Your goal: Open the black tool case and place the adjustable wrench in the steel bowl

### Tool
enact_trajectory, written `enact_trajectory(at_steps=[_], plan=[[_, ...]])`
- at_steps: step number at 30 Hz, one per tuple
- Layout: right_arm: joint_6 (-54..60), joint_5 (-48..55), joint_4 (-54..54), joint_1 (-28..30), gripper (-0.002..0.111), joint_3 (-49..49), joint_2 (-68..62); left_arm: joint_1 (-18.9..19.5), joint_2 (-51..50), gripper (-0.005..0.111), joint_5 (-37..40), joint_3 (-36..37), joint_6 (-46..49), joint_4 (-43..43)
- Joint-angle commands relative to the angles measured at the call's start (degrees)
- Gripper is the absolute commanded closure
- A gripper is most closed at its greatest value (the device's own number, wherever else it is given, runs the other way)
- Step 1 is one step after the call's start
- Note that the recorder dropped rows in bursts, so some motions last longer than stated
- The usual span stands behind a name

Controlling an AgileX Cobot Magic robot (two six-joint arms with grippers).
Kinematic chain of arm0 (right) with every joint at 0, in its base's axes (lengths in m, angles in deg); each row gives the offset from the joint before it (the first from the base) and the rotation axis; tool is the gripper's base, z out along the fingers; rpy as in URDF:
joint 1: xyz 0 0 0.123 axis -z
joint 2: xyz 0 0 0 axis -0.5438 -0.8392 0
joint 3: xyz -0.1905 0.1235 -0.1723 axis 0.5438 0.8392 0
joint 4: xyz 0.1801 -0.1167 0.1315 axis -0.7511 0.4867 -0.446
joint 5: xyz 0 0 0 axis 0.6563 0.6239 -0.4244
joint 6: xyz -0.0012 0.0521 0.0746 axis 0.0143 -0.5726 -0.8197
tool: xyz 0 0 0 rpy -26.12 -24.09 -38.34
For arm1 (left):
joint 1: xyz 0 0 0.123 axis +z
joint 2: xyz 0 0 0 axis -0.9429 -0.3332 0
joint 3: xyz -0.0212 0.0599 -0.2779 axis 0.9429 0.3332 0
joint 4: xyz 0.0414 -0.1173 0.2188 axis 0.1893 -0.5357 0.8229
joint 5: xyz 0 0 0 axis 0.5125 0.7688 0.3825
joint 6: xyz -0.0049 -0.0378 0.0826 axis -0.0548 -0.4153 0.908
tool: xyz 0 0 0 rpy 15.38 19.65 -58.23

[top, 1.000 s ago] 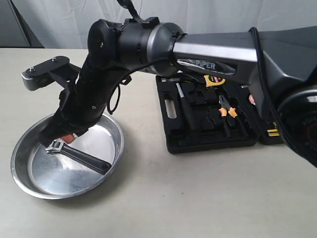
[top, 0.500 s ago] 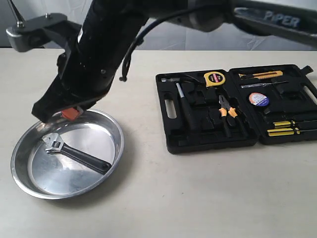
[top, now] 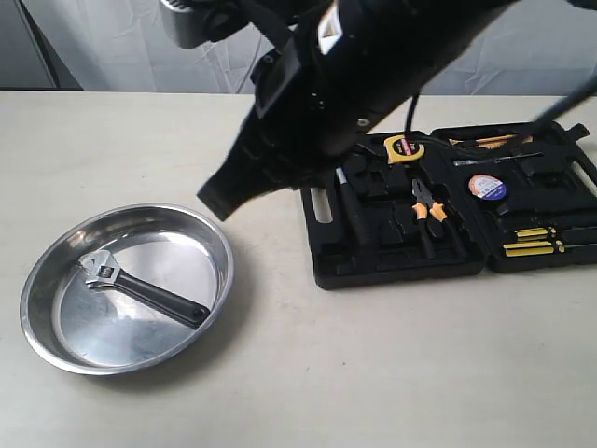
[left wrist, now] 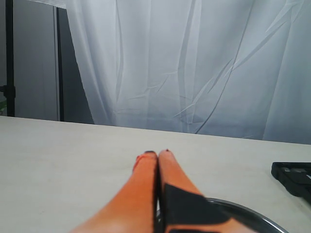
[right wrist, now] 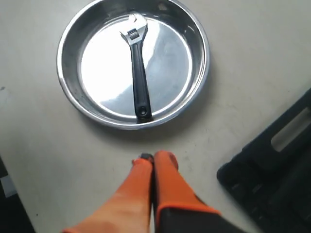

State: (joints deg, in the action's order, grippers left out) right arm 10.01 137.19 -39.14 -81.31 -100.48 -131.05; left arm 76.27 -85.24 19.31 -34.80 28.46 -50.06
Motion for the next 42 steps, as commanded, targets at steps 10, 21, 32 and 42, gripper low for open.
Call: enact_trajectory(at_steps=[10, 21, 32, 42], plan=[[-12.5, 8.6, 9.9, 0.3, 0.108, 1.7, 6.6, -0.3, 0.3, 0.107, 0.0, 0.3, 0.0, -0.1], [-39.2, -19.8, 36.2, 0.3, 0.108, 21.4, 22.0, -0.3, 0.3, 0.107, 0.0, 0.3, 0.0, -0.1], [-39.6, -36.1, 21.9, 19.1, 0.108, 42.5, 41.1, -0.3, 0.3, 0.107, 0.0, 0.3, 0.0, 0.0], [-38.4, -39.3, 23.1, 36.9, 0.108, 60.1, 62.9, -0.3, 0.3, 0.107, 0.0, 0.3, 0.0, 0.0]])
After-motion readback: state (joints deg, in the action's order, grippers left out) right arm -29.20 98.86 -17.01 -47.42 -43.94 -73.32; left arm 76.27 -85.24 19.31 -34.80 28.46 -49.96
